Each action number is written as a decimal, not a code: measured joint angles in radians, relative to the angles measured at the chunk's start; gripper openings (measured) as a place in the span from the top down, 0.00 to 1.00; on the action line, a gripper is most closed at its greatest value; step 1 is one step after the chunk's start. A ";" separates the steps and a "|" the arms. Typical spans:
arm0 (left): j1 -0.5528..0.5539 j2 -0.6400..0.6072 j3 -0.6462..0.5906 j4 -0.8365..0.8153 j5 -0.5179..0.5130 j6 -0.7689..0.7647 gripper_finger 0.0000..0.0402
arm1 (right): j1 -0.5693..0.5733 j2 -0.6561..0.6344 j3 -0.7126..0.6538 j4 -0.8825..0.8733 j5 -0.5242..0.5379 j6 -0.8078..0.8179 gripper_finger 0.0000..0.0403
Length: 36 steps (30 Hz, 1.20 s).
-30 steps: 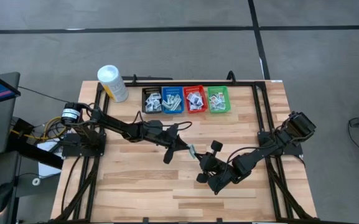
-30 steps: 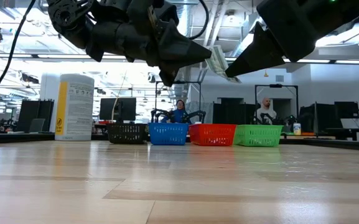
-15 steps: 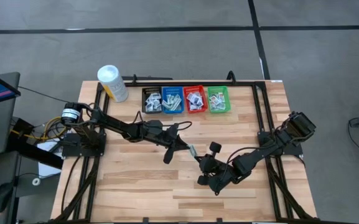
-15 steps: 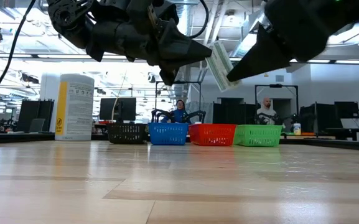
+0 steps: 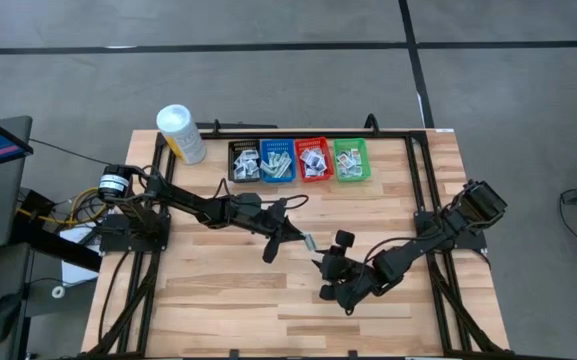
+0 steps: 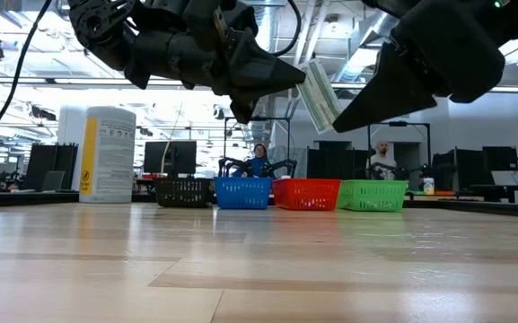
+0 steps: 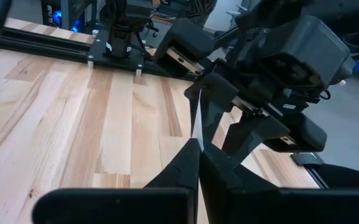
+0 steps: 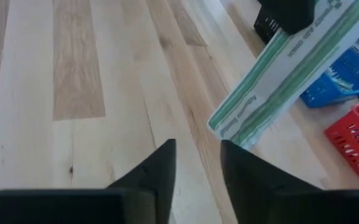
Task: Pick & Place First Aid Supplies
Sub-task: Put the green pad into the blue bin
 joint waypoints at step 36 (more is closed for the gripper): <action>0.404 -0.113 -0.065 -0.063 -0.362 -0.015 0.97 | -0.006 0.000 0.000 0.004 -0.121 0.062 0.61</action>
